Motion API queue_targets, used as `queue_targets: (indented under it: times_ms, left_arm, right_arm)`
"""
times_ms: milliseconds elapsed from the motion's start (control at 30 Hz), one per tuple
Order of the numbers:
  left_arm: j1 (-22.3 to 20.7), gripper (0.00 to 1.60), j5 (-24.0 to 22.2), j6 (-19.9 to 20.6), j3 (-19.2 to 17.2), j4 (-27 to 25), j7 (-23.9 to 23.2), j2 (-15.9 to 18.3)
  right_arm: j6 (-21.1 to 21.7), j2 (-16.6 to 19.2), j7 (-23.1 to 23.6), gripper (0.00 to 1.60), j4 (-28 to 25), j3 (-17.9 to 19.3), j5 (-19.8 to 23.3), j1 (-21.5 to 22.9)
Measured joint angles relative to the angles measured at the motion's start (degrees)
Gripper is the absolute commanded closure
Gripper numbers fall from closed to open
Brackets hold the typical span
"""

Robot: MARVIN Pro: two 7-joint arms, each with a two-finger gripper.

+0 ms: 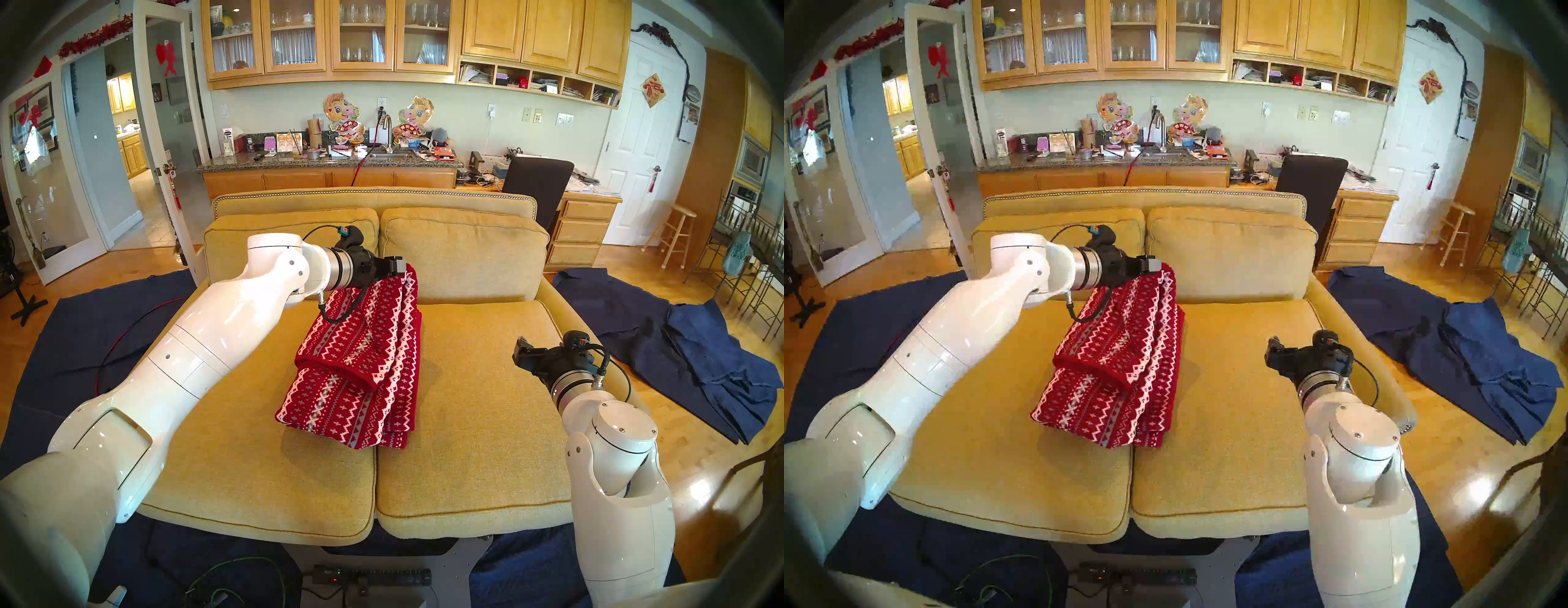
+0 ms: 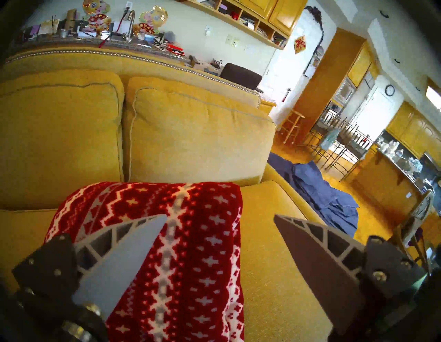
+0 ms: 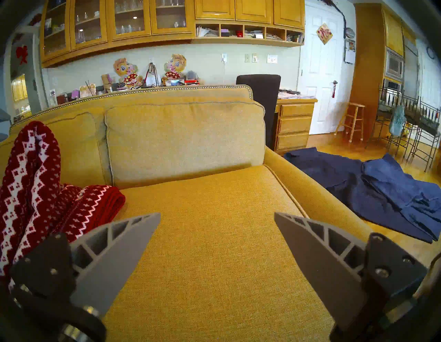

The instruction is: Fold the blanket in half twice

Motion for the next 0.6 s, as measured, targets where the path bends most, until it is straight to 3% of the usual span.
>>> queue_targets:
  times_ms: [200, 600]
  left_arm:
    - [0.3, 0.0, 2.41, -2.82, 1.14, 3.02, -3.84, 0.17]
    - [1.77, 0.0, 7.44, -7.37, 5.18, 4.19, -6.15, -0.63]
  right_arm:
    - [0.0, 0.0, 0.0, 0.0, -0.02, 0.0, 0.0, 0.0]
    - [0.0, 0.0, 0.0, 0.0, -0.03, 0.0, 0.0, 0.0]
